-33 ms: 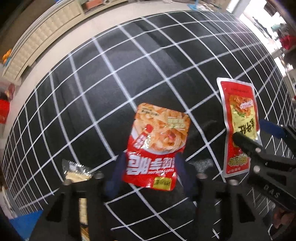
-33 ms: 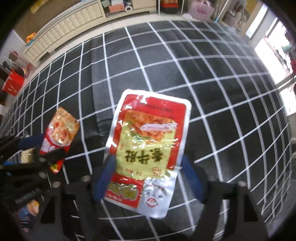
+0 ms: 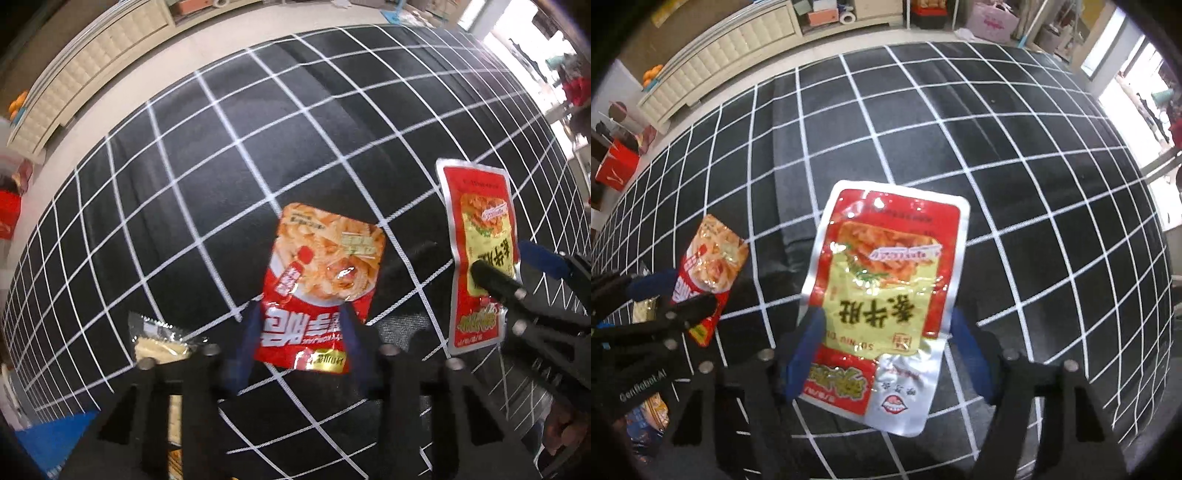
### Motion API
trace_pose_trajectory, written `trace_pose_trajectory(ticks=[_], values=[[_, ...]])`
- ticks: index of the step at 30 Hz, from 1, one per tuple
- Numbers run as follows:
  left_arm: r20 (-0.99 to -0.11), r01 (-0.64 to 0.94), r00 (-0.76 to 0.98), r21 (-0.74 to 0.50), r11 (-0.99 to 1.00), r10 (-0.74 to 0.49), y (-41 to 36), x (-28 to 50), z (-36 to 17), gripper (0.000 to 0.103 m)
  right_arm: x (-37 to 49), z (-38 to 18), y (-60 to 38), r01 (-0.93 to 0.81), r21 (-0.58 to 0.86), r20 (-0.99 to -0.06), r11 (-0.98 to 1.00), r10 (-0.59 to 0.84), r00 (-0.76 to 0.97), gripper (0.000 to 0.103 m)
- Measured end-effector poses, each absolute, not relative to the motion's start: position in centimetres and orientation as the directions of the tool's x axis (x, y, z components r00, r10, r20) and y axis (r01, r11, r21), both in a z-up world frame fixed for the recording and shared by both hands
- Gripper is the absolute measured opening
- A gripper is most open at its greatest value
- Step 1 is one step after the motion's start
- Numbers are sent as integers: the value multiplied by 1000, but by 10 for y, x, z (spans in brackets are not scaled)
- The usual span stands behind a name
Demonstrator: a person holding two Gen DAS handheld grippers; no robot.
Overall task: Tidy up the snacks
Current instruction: 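Grasp the red Korean-text chip pack with the left tool while the right tool grasps the Suan Niu Du pack, then lift the red chip pack with the left tool while the right tool lifts the Suan Niu Du pack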
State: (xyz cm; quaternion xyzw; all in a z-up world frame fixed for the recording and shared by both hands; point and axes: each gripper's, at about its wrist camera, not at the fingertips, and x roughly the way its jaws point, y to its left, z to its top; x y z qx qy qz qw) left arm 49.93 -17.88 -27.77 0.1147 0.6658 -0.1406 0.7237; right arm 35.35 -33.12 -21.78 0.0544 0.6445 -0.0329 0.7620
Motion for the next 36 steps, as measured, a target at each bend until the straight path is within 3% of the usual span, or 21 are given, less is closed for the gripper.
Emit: trace_pose_trajectory(ticks=[3,5,6,17,21,31,33,36], values=[[-995,349,80,-30,937,-62,-174,495,-275,32,354,-215,-343,124,103,-984,987,83,155,57],[-994,335,78,-47,941,-77,-172,491,-275,29,353,-217,-361,173,225,-970,959,204,130,7],[-993,326,72,-70,943,-98,-169,489,-274,27,353,-222,-369,201,288,-956,936,271,109,2],[-981,303,45,-165,939,-186,-153,449,-275,19,324,-234,-388,213,482,-876,850,470,106,2],[-984,313,44,-149,938,-171,-156,428,-276,19,309,-242,-393,214,561,-825,799,560,75,2],[-992,366,101,-31,930,-73,-178,386,-271,19,306,-246,-407,217,623,-776,752,629,50,5],[-993,366,96,-36,930,-76,-180,385,-271,19,305,-243,-399,205,624,-776,754,630,42,13],[-992,358,76,-67,931,-101,-178,375,-271,19,304,-238,-397,183,665,-742,724,669,48,37]])
